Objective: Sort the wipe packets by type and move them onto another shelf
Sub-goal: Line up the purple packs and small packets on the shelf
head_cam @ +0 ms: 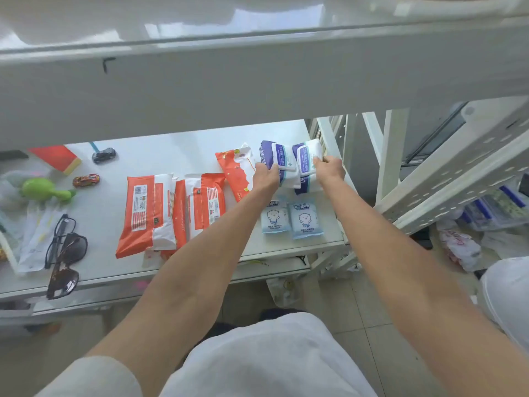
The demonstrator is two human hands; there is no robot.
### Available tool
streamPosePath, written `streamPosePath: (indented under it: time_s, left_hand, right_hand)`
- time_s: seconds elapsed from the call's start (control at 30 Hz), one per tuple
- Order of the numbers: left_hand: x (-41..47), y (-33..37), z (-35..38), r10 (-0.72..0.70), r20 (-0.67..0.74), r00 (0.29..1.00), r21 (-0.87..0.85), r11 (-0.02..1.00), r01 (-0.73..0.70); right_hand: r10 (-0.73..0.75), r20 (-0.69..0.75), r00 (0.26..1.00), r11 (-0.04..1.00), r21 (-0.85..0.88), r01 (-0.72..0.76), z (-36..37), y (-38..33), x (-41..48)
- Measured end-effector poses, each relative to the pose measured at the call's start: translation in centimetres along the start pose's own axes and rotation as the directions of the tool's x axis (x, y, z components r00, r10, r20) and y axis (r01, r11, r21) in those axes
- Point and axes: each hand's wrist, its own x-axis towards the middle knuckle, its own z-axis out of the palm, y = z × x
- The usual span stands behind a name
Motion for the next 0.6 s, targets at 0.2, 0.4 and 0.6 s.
streamPosePath:
  time_s: [0.2,0.4,0.6]
  left_hand:
    - [0.2,-2.3,-0.4,0.209,-0.096,0.973,0.683,0.725,-0.089]
    - [0.1,-2.3,-2.5,0.204,0.021,0.979,0.660,0.732,-0.167]
    - [-2.7,-2.7,-7.5,0.242,0.046,0.969,0.645,0.734,-0.214]
  right_hand:
    - [-0.016,0.036,0.999,0.945,-0.326,0.026,1.1,0.5,1.3]
    - [-0.150,0.135,0.979,0.823,-0.532,0.199,2.4,1.6,2.0]
    - [-0.318,0.137,0.938,0.699,-0.635,0.330,2.8,0.1,-0.8]
